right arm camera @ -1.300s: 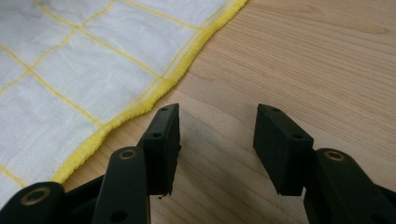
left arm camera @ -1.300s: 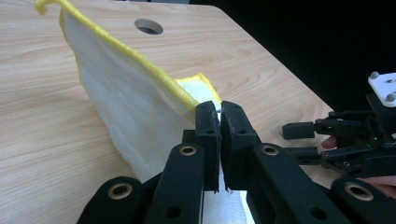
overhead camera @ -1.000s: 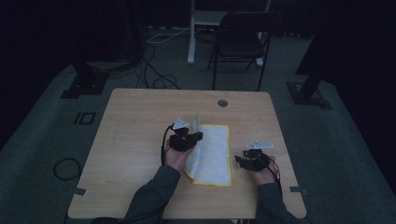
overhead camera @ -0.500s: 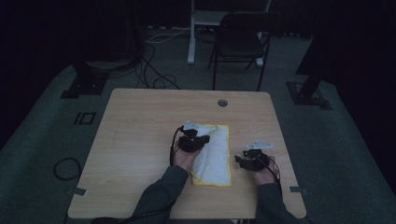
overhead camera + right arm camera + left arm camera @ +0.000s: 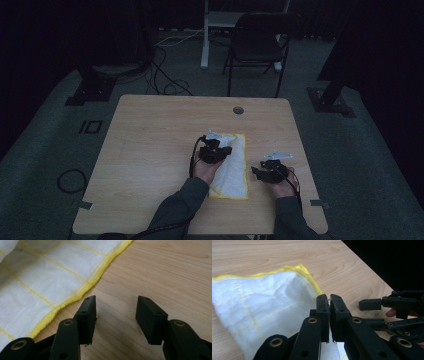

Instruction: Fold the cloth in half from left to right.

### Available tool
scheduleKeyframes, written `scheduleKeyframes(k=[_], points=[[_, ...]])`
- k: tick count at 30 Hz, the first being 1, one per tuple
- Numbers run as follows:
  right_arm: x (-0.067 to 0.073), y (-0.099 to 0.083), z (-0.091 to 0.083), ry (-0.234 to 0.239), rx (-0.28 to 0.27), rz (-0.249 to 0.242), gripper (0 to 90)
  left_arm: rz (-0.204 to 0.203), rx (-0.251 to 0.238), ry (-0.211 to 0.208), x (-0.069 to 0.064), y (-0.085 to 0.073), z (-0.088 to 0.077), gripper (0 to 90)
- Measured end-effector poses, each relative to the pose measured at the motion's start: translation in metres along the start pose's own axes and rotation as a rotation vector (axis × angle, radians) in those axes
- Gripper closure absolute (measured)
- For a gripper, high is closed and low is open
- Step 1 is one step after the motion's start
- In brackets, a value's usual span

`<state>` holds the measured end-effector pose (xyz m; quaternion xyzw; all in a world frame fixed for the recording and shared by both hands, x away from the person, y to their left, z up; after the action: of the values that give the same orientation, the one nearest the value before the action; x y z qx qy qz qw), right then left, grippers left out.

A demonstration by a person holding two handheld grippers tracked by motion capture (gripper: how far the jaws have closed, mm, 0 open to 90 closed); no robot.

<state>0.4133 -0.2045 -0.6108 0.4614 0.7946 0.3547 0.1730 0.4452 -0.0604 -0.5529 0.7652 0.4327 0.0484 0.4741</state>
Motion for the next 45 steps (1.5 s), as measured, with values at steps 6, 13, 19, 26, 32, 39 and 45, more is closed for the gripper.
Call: scheduleKeyframes(k=[6, 13, 19, 26, 32, 39, 45], points=[[0.0, 0.0, 0.0, 0.0, 0.0, 0.001, 50.9, -0.009, 0.003, 0.0, -0.003, 0.004, 0.007, 86.9], [0.0, 0.0, 0.0, 0.001, 0.001, 0.003, 50.9, -0.011, 0.015, -0.012, -0.01, 0.008, 0.018, 86.9], [0.0, 0.0, 0.0, 0.003, 0.001, 0.004, 50.9, -0.007, 0.033, -0.058, -0.015, 0.007, 0.024, 79.8], [0.0, 0.0, 0.0, 0.002, 0.001, 0.003, 50.9, 0.008, 0.013, -0.046, -0.008, 0.01, 0.002, 73.6], [0.0, 0.0, 0.0, 0.0, 0.001, 0.001, 50.8, 0.036, 0.015, -0.018, 0.003, -0.001, -0.02, 75.2], [0.001, -0.001, 0.0, 0.0, 0.002, 0.002, 50.8, 0.046, 0.024, 0.01, 0.014, -0.021, -0.036, 87.5], [0.001, -0.001, -0.001, 0.001, 0.002, 0.002, 50.8, 0.031, 0.034, 0.014, 0.019, -0.04, -0.047, 89.4]])
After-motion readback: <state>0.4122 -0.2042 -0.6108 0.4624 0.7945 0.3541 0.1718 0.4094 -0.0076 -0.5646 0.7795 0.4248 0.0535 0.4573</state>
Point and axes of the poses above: each handheld gripper's, and its own axes: z roughly forward along the jaws, y roughly out of its top, x roughly to its left, the point moved 10 cm from there along z, roughly forward along the jaws, and after that the axes turned 1 degree about -x, right-handed, at the moved point
